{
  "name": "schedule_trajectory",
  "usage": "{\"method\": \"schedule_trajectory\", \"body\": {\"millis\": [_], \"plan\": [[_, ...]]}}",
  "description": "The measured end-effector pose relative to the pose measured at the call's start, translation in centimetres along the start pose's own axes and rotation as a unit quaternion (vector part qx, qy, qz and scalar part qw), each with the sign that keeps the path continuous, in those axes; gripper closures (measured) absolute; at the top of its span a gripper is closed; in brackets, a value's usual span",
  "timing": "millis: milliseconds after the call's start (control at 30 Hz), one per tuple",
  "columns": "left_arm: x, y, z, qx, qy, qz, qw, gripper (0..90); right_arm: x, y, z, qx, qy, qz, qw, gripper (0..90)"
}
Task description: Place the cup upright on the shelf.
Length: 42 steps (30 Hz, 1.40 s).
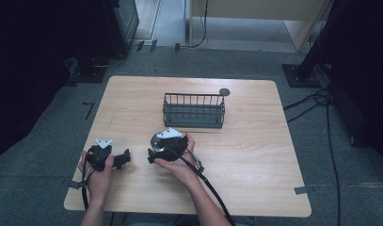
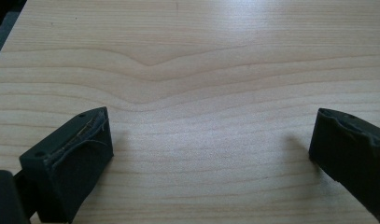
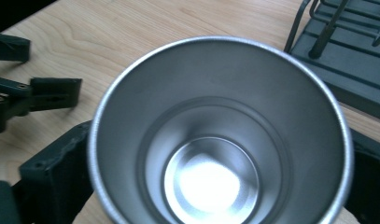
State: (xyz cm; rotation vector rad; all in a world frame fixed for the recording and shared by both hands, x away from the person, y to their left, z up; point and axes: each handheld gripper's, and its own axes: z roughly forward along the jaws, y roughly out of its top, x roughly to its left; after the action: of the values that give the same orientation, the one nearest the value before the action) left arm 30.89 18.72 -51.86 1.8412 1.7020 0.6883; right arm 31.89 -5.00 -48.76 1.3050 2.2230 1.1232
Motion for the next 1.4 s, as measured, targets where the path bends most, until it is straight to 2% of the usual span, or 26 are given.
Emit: {"method": "schedule_trajectory", "body": {"millis": [133, 200, 333, 533, 767, 900, 1233, 1400], "plan": [[0.0, 0.0, 0.0, 0.000, 0.000, 0.000, 1.0000, 0.0, 0.2, -0.2, 0.2, -0.006, -0.023, -0.009, 0.9997, 11.6], [0.0, 0.0, 0.0, 0.000, 0.000, 0.000, 1.0000, 0.0, 0.3, -0.2, 0.1, -0.015, -0.020, -0.016, 0.9996, 17.4], [0.0, 0.0, 0.0, 0.000, 0.000, 0.000, 1.0000, 0.0, 0.2, -0.2, -0.2, -0.016, -0.028, -0.022, 0.9992, 17.7], [0.0, 0.0, 0.0, 0.000, 0.000, 0.000, 1.0000, 0.0, -0.4, 0.0, -1.1, -0.023, -0.032, -0.013, 0.9991, 17.7], [0.0, 0.0, 0.0, 0.000, 0.000, 0.000, 1.0000, 0.0, -1.9, 0.7, -2.8, -0.033, -0.047, -0.001, 0.9984, 17.7], [0.0, 0.0, 0.0, 0.000, 0.000, -0.001, 1.0000, 0.0, -3.2, 1.1, -3.9, -0.043, -0.058, 0.011, 0.9973, 17.7], [0.0, 0.0, 0.0, -0.001, 0.000, -0.001, 1.0000, 0.0, -5.8, 1.7, -5.6, -0.058, -0.087, 0.029, 0.9941, 17.8], [0.0, 0.0, 0.0, 0.000, 0.000, 0.001, 1.0000, 0.0, -6.6, 2.0, -6.3, -0.063, -0.097, 0.032, 0.9928, 17.8]]}}
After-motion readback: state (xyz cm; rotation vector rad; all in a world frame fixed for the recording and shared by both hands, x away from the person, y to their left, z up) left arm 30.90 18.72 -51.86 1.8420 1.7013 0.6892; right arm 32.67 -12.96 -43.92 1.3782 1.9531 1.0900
